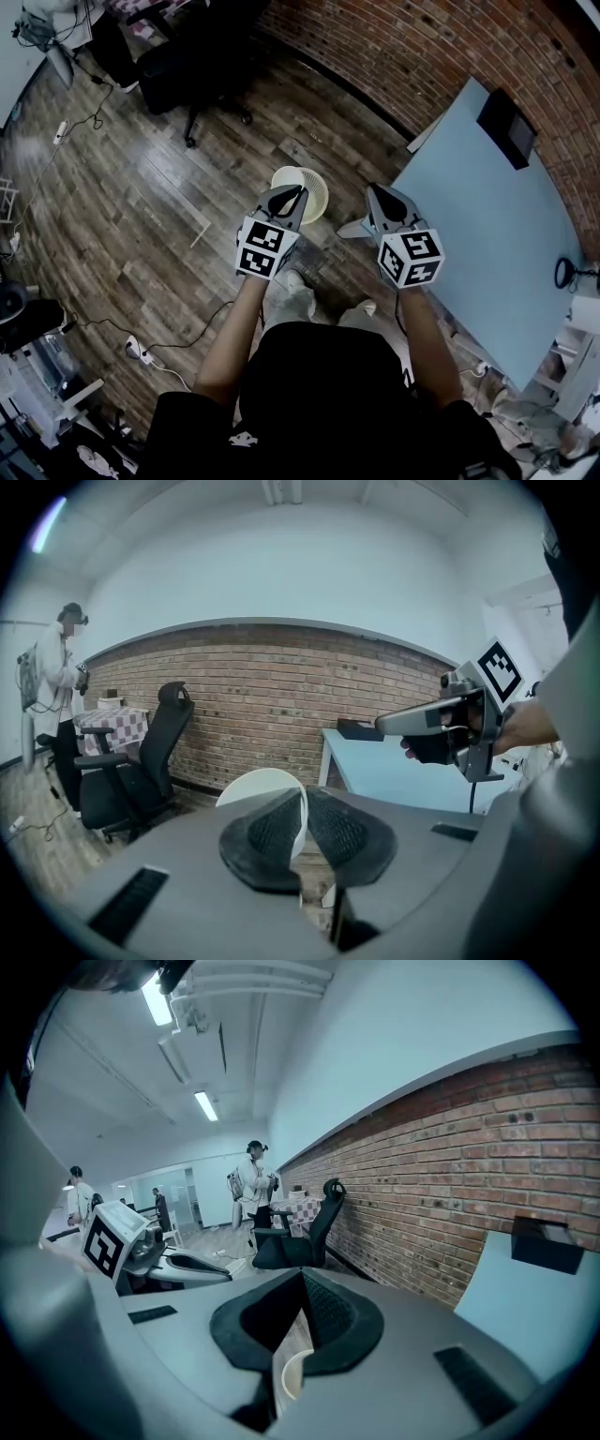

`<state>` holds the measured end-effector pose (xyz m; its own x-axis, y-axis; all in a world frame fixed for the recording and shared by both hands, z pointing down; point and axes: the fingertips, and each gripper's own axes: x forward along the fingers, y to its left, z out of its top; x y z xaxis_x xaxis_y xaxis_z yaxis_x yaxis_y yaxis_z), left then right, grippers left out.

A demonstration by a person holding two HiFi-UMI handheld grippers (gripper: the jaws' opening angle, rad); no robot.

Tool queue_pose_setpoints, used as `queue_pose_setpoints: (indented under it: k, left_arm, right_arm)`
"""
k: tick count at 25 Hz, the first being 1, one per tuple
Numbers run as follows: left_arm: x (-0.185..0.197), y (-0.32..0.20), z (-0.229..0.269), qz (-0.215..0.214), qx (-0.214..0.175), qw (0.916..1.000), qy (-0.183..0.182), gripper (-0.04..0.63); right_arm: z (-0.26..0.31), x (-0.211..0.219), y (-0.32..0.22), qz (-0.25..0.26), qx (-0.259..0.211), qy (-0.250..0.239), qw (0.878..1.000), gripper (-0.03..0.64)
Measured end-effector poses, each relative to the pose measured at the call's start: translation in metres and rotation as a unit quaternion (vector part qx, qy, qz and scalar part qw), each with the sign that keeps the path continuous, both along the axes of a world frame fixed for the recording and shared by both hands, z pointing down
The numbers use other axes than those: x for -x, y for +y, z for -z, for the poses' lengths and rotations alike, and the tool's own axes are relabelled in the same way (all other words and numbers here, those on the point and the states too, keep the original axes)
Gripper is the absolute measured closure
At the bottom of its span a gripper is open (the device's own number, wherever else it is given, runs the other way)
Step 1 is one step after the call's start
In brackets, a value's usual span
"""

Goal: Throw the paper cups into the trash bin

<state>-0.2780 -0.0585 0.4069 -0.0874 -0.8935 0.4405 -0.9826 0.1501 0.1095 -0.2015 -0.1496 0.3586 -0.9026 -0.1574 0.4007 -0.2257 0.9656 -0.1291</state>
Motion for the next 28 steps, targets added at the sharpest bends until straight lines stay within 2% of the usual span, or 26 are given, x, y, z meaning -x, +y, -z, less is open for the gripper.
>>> queue_pose_setpoints:
  k: [4,17,28]
  left_arm:
    - [0.015,0.013,-0.004,-0.004,0.005,0.9999,0.008,0.568]
    - [0.043,0.021,-0.050,0.017,0.039,0.9980,0.047,0.568]
    - [0.054,0.014,-0.109,0.041,0.081,0.9930,0.075,0.568]
  right_arm:
    - [0.001,0.024,0.012,-0.005,0.007,-0.001,1.000,0.614]
    - [-0.042,0.077,0.026,0.032,0.037,0.025,0.998,0.614]
    - [-0.110,0.109,0.021,0.066,0.079,0.056,0.993,0.614]
